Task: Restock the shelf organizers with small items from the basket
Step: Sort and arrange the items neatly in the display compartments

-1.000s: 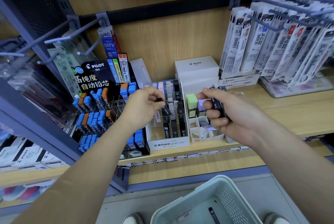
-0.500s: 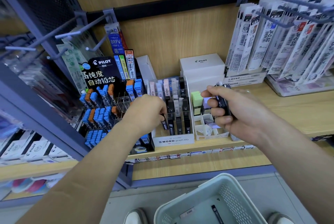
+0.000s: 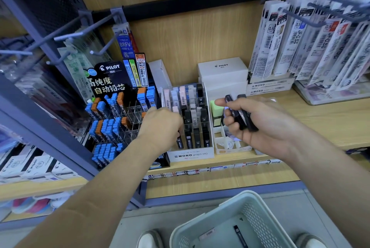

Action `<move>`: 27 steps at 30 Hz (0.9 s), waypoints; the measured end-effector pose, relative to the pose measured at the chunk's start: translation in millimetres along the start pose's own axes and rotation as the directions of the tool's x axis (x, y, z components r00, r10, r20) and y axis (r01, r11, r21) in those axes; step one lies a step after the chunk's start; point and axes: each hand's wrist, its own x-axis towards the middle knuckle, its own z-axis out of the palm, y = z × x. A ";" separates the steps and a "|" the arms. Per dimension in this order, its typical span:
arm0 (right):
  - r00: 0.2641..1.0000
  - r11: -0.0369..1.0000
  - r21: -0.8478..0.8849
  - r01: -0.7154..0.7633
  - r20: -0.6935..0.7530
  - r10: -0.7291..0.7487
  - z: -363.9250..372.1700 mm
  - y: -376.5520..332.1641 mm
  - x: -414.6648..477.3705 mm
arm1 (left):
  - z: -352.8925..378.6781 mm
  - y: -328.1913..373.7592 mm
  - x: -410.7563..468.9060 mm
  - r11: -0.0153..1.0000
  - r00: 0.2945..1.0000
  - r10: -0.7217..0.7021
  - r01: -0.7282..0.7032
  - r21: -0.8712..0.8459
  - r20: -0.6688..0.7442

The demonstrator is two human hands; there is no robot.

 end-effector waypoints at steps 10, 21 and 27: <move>0.999 0.999 -0.014 -0.043 0.029 0.043 3.7 4.6 -5.6 | 7.1 -6.7 -5.3 1.000 0.997 0.028 -0.028 -0.002 -0.078; 0.991 0.997 -0.072 -0.039 0.123 0.048 9.1 12.3 -1.7 | -52.4 15.1 -26.9 0.086 0.998 0.000 0.065 -0.994 0.066; 0.999 0.993 -0.113 -0.031 0.010 0.032 11.0 13.0 2.5 | -54.6 3.7 -26.6 -0.008 0.983 -0.149 0.109 -0.994 0.109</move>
